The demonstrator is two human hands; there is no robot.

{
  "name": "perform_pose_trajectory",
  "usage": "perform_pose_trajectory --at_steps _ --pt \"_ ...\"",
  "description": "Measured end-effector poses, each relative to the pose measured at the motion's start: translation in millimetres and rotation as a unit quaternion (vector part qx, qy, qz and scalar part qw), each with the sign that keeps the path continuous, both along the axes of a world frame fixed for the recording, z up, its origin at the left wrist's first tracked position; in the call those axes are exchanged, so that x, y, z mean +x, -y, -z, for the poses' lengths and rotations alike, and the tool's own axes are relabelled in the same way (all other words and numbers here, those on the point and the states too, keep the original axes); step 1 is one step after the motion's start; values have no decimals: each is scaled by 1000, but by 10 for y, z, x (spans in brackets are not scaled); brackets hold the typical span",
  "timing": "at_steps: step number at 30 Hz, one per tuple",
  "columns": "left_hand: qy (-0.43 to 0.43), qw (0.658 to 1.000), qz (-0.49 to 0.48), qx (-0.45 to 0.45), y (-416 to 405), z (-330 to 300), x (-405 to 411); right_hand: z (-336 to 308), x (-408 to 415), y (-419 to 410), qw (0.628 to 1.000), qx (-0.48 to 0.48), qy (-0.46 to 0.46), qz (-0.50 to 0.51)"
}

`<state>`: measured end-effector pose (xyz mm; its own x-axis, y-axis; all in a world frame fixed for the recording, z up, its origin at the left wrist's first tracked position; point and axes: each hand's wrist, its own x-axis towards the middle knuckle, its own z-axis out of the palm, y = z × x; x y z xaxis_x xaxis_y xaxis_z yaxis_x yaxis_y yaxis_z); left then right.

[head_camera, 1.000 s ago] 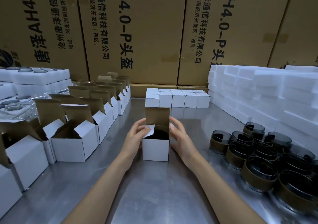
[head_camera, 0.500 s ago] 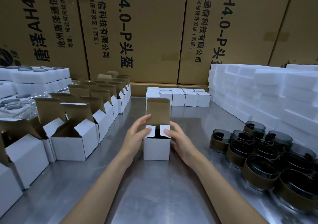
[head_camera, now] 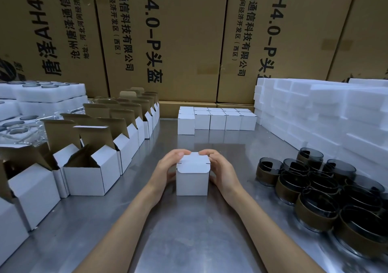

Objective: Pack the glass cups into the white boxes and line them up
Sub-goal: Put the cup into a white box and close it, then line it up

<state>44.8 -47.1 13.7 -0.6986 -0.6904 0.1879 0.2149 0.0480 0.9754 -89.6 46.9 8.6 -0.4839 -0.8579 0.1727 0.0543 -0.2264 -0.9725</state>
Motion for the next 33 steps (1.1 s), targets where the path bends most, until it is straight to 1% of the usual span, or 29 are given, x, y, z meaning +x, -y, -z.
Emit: perform_pose_trajectory --at_steps 3,5,10,13,17,21,27,31,33 --pt "29 998 41 -35 12 37 9 5 -17 -10 1000 3 -7 -24" --pt "38 997 49 -51 28 60 15 -1 -23 -17 999 16 -18 -41" --pt "18 998 -5 -68 25 61 -2 -13 -23 -38 997 19 -39 -61" --pt "20 995 -44 -90 29 49 -11 4 -18 -30 997 21 -71 -32" --pt "18 991 -70 -108 33 45 -13 2 9 -11 994 10 -111 9" --pt "8 987 -89 -131 17 24 -20 -32 96 1 984 -18 -167 54" --pt "1 973 -128 -194 23 -13 -12 21 97 31 969 -10 -227 93" --pt "0 981 -73 -180 15 -19 9 24 93 2 964 0 -251 92" --pt "-6 983 -68 -172 -5 -27 7 16 96 -14 961 7 -259 93"
